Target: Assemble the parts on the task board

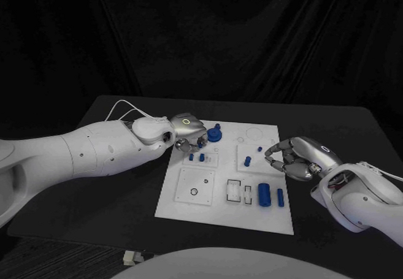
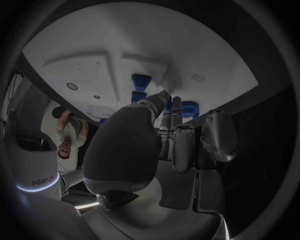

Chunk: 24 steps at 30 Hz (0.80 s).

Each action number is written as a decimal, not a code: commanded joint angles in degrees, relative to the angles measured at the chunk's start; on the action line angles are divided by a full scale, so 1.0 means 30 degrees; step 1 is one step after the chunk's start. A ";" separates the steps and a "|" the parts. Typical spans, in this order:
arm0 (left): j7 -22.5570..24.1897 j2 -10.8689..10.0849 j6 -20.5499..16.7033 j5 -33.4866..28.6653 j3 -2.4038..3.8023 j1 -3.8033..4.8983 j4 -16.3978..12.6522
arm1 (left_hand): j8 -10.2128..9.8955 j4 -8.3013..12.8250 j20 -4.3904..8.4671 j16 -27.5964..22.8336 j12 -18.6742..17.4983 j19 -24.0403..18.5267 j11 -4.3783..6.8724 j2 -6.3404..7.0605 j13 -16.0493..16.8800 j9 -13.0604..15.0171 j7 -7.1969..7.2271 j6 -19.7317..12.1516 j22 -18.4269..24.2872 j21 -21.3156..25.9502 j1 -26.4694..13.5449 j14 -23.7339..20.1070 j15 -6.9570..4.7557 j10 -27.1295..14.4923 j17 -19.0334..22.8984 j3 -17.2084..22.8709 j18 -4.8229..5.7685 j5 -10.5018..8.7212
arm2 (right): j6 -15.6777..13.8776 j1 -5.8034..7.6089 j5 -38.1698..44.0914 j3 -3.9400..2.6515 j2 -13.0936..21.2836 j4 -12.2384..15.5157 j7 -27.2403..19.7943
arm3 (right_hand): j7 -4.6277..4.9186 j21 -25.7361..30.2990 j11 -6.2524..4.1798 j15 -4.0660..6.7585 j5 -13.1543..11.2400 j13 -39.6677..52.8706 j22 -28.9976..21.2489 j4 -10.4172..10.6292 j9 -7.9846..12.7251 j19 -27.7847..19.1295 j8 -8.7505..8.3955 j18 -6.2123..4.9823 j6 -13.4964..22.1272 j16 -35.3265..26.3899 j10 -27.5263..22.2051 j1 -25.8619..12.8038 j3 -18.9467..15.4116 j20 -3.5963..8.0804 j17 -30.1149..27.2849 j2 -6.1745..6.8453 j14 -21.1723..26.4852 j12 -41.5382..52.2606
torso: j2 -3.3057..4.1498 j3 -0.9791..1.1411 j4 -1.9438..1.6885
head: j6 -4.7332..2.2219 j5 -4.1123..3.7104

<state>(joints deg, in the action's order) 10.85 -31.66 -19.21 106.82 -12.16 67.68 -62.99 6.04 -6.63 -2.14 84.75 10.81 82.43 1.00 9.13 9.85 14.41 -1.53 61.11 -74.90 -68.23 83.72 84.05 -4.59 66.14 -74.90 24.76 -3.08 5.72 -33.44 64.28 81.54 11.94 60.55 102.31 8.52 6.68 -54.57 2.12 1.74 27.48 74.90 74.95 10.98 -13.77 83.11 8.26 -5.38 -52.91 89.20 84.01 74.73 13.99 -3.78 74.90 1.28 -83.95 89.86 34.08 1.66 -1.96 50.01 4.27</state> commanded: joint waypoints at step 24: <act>-0.0668 -0.0336 -0.0530 0.0020 0.0003 -0.0099 -0.0140 | -0.0817 -0.0384 -0.0278 -0.0879 -0.1639 -0.0563 -0.0591 0.0709 -0.0774 -0.1493 0.1704 -0.4696 -0.2955 0.1191 -0.0546 0.0684 0.0409 -0.3252 -0.1440 -0.0291 -0.0518 -0.0584 | 0.0101 -0.0086 0.0060 -0.0011 0.0131 0.0016 0.0257 | 0.0072 0.0150 -0.0040 0.0132 -0.0120 0.5032 0.2304 -0.0355 0.0019 -0.0072 -0.0083 -0.0217 -0.0155 -0.0120 0.1996 0.0278 -0.0085 0.0018 0.3684 0.0221 -0.1749 0.0048 | 0.0004 -0.0002 -0.0007 | -0.0003 0.0009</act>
<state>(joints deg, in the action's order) 9.81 -32.49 -18.66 106.83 -12.19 67.48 -63.22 3.61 -7.81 -2.76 82.31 6.15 81.00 -0.71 10.86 7.60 10.08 3.46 47.43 -74.90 -64.91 81.98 84.02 -3.94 56.75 -74.95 24.18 -3.98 4.18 -33.19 64.17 81.54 11.93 60.76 102.23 8.58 6.88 -54.34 2.12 1.74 27.40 74.90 74.93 10.18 -13.77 83.12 8.26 -5.37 -53.11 89.20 84.01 75.43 13.68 -3.78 74.90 1.53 -83.94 89.86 34.07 1.66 -1.96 50.01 4.32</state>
